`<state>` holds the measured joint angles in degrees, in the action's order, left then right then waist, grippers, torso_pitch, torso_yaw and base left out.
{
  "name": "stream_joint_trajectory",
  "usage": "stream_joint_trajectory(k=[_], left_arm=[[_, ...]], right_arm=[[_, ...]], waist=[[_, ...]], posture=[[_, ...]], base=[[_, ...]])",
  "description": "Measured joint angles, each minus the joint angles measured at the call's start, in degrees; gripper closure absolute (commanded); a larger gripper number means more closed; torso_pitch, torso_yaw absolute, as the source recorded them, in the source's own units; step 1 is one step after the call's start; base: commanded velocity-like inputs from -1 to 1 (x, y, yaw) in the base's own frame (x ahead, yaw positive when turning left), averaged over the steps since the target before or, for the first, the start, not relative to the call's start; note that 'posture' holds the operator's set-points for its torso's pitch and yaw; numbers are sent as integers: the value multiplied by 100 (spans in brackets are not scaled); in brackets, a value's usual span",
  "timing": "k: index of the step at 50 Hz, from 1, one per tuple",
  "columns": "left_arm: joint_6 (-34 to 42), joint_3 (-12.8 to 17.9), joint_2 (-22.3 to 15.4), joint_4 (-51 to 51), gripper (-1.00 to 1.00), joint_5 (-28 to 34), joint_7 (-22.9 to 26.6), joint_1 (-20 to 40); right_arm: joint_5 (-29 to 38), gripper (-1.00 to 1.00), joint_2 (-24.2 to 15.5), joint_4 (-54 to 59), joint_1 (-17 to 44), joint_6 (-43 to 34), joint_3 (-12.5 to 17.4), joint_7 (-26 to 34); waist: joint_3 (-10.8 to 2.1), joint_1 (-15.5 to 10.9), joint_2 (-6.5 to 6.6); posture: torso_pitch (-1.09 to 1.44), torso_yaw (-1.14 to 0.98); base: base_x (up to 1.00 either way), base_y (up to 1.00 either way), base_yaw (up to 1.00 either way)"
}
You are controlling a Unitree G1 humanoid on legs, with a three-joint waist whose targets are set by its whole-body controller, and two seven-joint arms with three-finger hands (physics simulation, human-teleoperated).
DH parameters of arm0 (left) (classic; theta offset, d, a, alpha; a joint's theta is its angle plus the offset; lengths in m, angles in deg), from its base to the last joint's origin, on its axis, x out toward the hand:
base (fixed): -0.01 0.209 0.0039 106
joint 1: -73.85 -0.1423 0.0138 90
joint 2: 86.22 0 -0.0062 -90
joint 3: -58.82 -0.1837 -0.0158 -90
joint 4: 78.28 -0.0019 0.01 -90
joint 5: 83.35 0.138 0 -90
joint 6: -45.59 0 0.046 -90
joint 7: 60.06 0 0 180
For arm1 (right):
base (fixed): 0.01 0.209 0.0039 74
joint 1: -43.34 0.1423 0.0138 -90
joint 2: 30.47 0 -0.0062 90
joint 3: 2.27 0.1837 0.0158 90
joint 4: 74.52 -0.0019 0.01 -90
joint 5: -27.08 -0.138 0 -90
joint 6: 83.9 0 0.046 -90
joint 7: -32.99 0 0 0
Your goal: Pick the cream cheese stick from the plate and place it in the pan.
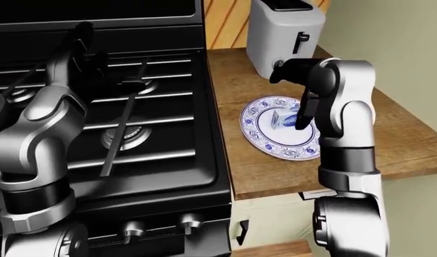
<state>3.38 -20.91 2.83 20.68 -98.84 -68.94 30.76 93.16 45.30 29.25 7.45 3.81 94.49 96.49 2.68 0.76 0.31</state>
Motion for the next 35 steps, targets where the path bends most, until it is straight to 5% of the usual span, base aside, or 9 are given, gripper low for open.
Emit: stream_joint_trajectory(k=[9, 35], left_arm=[[-7, -18, 15, 18, -100, 9, 2, -18], [15, -6, 7, 18, -100, -1, -1, 5]], right_arm=[[63, -40, 15, 258, -69, 73, -28, -196], [196, -40, 43, 1084, -29, 231, -108, -746]], waist=[[1, -7, 4], [-21, -15, -9]], posture=[[0, 0], [0, 0]], base=[[0, 0, 0], [0, 0, 0]])
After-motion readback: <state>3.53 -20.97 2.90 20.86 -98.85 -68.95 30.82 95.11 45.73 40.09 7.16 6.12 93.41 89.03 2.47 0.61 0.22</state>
